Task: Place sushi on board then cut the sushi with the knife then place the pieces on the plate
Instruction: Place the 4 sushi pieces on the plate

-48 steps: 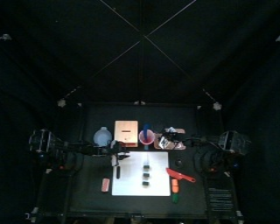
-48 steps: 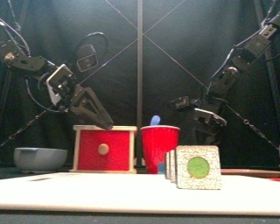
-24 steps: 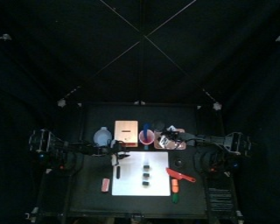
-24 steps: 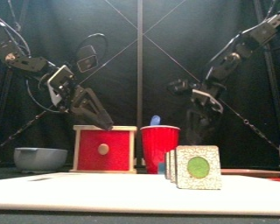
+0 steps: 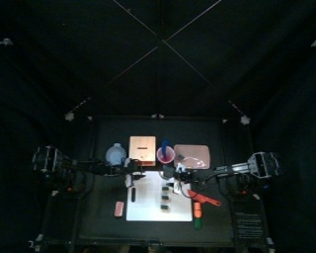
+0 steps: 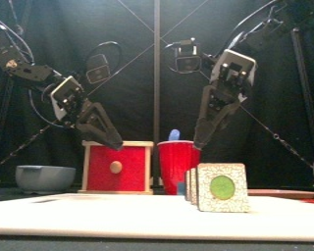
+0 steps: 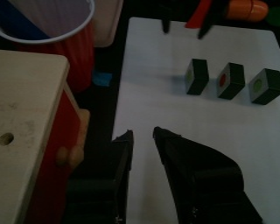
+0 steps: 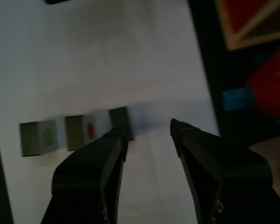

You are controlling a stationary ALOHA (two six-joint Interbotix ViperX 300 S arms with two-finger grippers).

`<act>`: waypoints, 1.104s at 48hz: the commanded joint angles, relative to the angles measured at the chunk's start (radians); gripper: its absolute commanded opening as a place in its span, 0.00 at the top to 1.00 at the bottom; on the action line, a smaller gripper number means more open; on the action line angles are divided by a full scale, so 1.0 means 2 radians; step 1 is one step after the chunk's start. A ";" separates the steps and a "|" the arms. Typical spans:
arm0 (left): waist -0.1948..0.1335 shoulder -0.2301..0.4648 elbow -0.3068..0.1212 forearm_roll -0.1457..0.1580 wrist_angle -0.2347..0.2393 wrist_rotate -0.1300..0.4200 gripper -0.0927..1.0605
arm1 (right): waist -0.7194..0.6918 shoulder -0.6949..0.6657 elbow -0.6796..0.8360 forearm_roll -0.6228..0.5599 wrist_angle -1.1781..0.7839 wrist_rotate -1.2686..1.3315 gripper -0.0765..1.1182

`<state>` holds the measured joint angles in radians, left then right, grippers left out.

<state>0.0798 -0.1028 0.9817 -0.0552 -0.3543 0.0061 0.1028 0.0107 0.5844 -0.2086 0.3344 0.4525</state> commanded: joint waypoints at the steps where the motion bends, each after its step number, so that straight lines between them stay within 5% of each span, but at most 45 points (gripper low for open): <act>1: 0.002 -0.003 -0.005 -0.002 -0.002 0.000 0.33 | 0.008 0.008 -0.027 0.002 0.015 0.001 0.27; 39: 0.006 -0.003 -0.002 -0.001 -0.002 0.002 0.33 | 0.005 0.061 -0.047 -0.013 0.065 0.001 0.29; 53: 0.008 -0.003 -0.002 -0.001 -0.002 0.000 0.33 | -0.012 0.054 -0.038 0.000 0.042 0.002 0.51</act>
<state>0.0905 -0.1028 0.9894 -0.0552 -0.3528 0.0061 0.1012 0.1718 0.5154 -0.2194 0.4280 0.4541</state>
